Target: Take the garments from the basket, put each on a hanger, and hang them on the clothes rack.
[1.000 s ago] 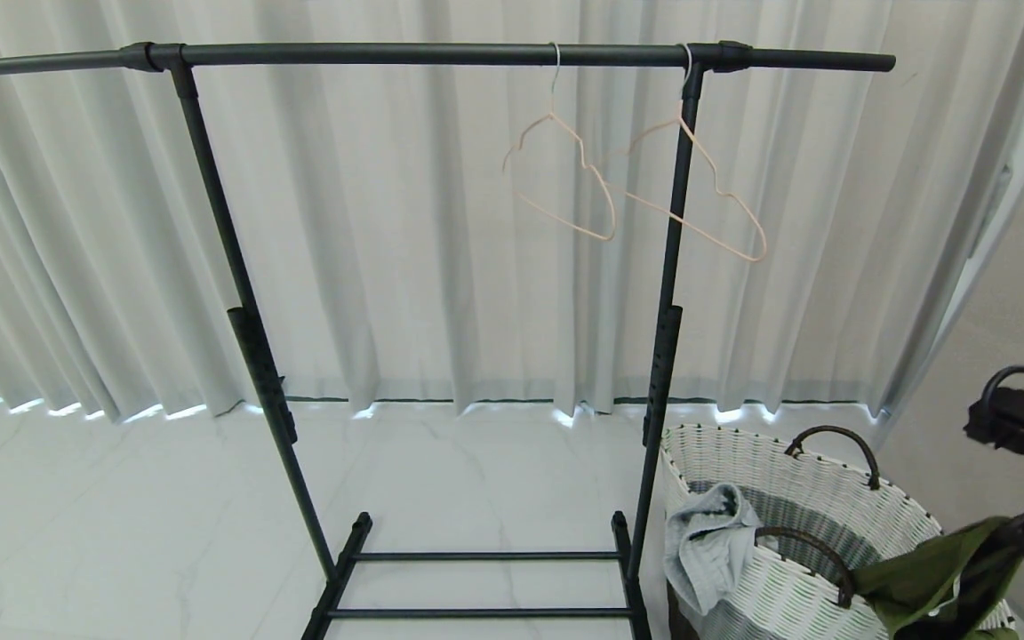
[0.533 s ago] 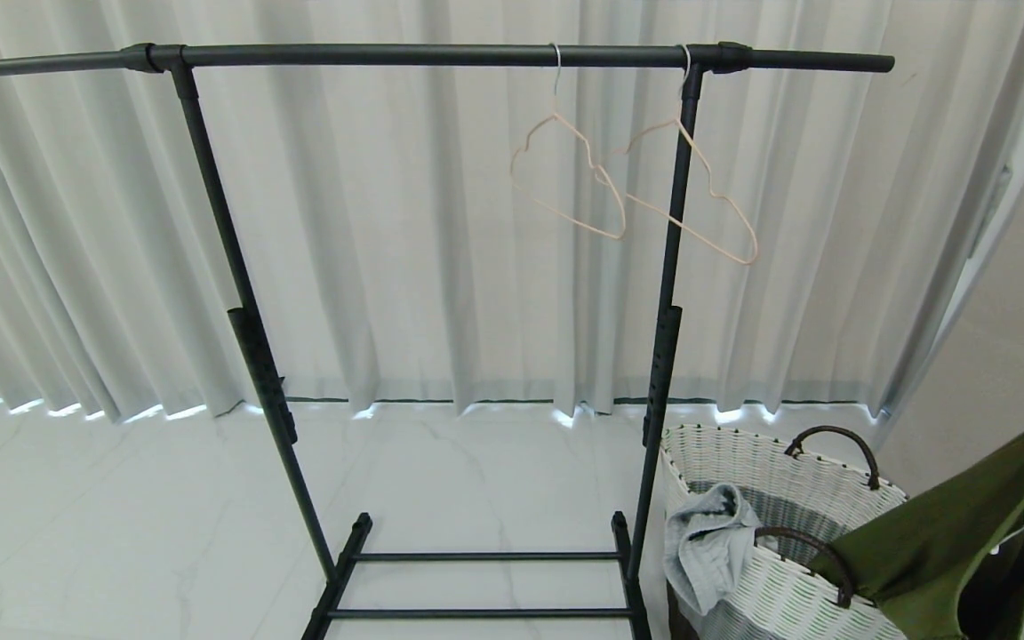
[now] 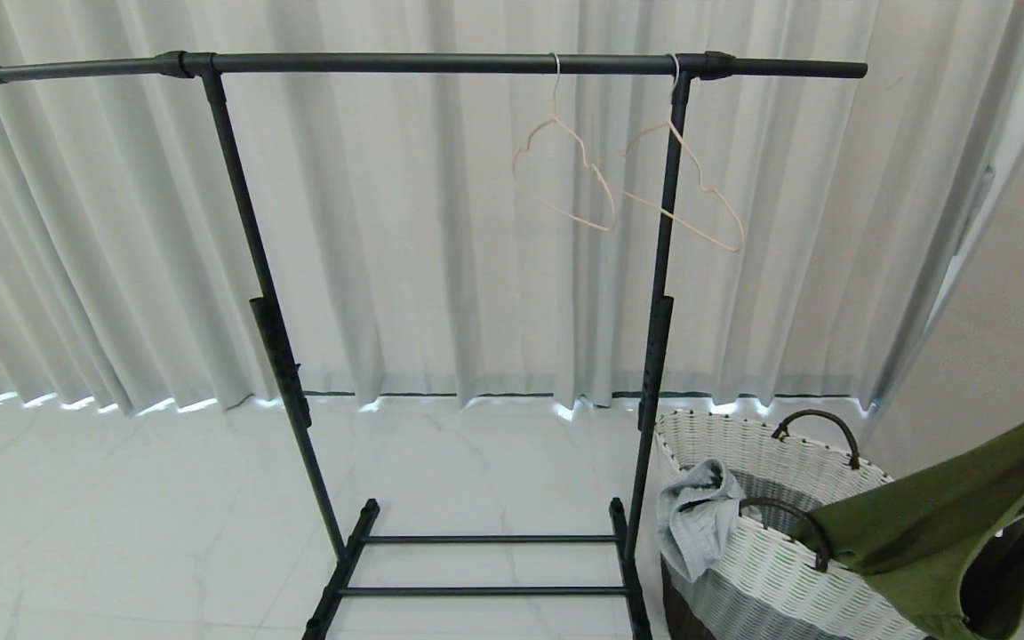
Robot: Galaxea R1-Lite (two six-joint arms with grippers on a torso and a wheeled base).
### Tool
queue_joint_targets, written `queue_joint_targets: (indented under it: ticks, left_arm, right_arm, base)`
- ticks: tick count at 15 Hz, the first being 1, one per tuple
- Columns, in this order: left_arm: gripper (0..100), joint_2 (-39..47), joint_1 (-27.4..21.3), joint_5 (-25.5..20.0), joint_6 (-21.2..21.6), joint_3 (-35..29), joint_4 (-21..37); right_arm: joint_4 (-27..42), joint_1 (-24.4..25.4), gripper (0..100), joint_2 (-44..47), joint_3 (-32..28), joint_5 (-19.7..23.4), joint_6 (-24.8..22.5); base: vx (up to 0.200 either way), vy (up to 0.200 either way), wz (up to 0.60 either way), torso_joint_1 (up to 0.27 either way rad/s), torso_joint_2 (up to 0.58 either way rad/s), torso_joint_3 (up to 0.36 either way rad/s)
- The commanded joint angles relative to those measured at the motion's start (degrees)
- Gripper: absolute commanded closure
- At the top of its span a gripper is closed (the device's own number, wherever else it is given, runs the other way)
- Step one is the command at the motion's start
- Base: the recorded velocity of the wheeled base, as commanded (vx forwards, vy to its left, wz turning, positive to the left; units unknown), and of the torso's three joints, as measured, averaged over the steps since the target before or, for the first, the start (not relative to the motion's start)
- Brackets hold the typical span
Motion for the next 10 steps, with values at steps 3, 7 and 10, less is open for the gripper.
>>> queue_joint_targets:
  ticks: [3,7,10]
  left_arm:
    - [0,0.0,0.0,0.0,0.0,0.0,0.0]
    - [0,0.0,0.0,0.0,0.1,0.0,0.0]
    - [0,0.0,0.0,0.0,0.1,0.0,0.0]
  right_arm:
    - [-0.1,1.0,100,0.4,0.0,0.0,0.0]
    - [-0.1,1.1,100,0.5,0.0,0.0,0.0]
    - [-0.1,1.1,100,0.6,0.1,0.0,0.0]
  base:
    - [0.000,0.000,0.00,0.000,0.00,0.000]
    - [0.000,0.200,0.00,0.005,0.00,0.000]
    - [0.000,0.200,0.00,-0.001,0.00,0.001]
